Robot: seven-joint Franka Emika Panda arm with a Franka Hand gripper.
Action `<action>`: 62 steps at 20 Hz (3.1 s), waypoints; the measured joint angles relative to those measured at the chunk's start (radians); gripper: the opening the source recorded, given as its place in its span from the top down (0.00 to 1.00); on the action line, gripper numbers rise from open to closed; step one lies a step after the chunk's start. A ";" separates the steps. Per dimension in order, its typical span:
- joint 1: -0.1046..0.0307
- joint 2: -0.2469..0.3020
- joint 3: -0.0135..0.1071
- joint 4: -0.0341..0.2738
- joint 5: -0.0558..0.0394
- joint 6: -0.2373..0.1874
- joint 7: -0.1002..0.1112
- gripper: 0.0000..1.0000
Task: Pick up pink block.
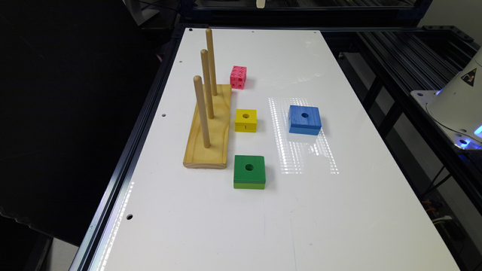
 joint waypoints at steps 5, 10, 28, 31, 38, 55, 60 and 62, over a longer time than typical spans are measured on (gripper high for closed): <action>0.000 0.068 0.000 -0.010 0.0000 0.055 0.000 0.00; 0.000 0.128 0.000 -0.007 0.0000 0.109 0.000 0.00; 0.001 0.247 0.023 0.006 0.0008 0.229 0.003 0.00; 0.001 0.253 0.026 0.010 0.0008 0.229 0.003 0.00; 0.001 0.374 0.029 0.022 0.0008 0.337 0.004 0.00; 0.002 0.454 0.055 0.059 0.0010 0.377 0.018 0.00; 0.002 0.506 0.055 0.081 0.0010 0.410 0.018 0.00; 0.002 0.507 0.055 0.085 0.0010 0.409 0.018 0.00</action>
